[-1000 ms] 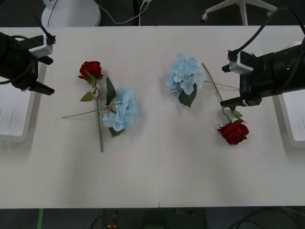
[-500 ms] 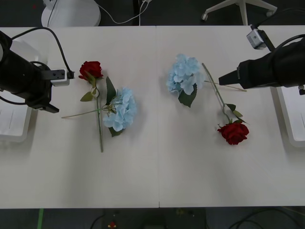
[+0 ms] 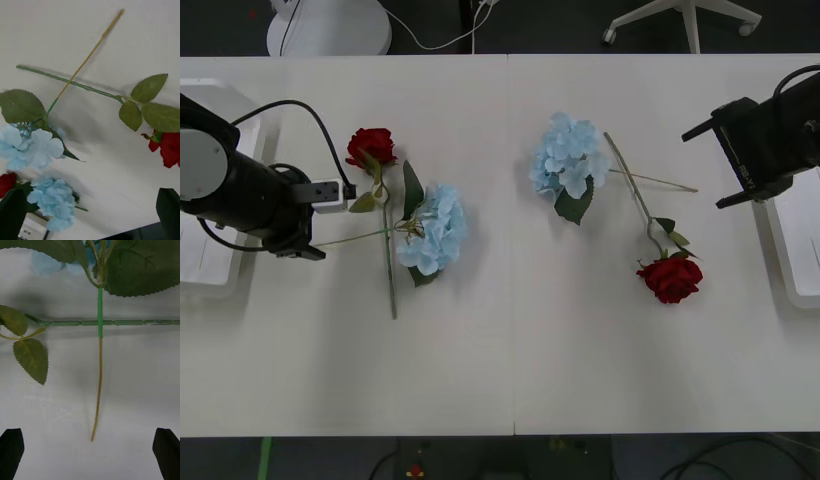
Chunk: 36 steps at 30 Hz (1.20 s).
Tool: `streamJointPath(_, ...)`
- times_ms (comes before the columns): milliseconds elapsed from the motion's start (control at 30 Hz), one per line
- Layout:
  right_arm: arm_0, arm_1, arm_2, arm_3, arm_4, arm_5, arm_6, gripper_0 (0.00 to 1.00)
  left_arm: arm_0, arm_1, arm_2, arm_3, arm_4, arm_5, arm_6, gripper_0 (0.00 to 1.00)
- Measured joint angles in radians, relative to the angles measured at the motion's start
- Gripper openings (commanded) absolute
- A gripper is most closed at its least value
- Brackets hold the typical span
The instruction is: Put the red flowers into the right box and the blue flowers into the left box
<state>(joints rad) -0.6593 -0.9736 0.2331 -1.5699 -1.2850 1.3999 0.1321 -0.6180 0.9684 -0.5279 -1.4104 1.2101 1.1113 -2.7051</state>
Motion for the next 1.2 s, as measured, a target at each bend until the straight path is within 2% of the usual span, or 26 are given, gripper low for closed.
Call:
streamJointPath(167, -0.002, 0.018, 0.0, 0.0, 0.021, 0.014, -0.264, 1.0, 0.003, -0.04, -0.01, 0.0, -0.015, -0.014, 0.0, 1.0)
streamJointPath(333, -0.013, 0.077, 0.0, 0.0, 0.089, 0.055, -0.651, 1.0, 0.0, -0.087, -0.046, 0.015, -0.06, -0.022, 0.0, 1.0)
streamJointPath(467, -0.032, 0.155, 0.0, 0.0, 0.172, 0.067, -0.762, 1.0, -0.031, -0.137, -0.09, 0.099, -0.071, -0.023, 0.0, 1.0)
streamJointPath(533, -0.045, 0.201, 0.0, 0.0, 0.221, 0.067, -0.887, 1.0, -0.067, -0.176, -0.118, 0.177, -0.075, -0.025, 0.0, 1.0)
streamJointPath(567, -0.051, 0.22, 0.0, 0.0, 0.245, 0.067, -0.957, 1.0, -0.082, -0.193, -0.125, 0.209, -0.079, -0.026, 0.0, 0.87)
streamJointPath(633, -0.061, 0.248, 0.0, 0.0, 0.293, 0.067, -1.06, 1.0, -0.104, -0.222, -0.131, 0.255, -0.087, -0.027, 0.0, 0.34)
streamJointPath(667, -0.064, 0.26, 0.0, 0.001, 0.314, 0.067, -1.087, 1.0, -0.113, -0.234, -0.133, 0.269, -0.092, -0.029, 0.0, 0.03)
streamJointPath(700, -0.066, 0.27, 0.0, 0.001, 0.333, 0.067, -1.095, 1.0, -0.121, -0.242, -0.134, 0.279, -0.096, -0.036, 0.0, 0.0)
streamJointPath(833, -0.067, 0.29, 0.001, 0.02, 0.362, 0.067, -1.117, 1.0, -0.135, -0.253, -0.153, 0.289, -0.102, -0.077, 0.0, 0.0)
streamJointPath(1000, -0.067, 0.291, 0.002, 0.08, 0.371, 0.077, -1.275, 1.0, -0.139, -0.253, -0.161, 0.289, -0.104, -0.08, 0.0, 0.0)
streamJointPath(1200, -0.067, 0.291, 0.002, 0.162, 0.39, 0.065, -1.279, 1.0, -0.14, -0.253, -0.161, 0.286, -0.1, -0.08, 0.0, 0.0)
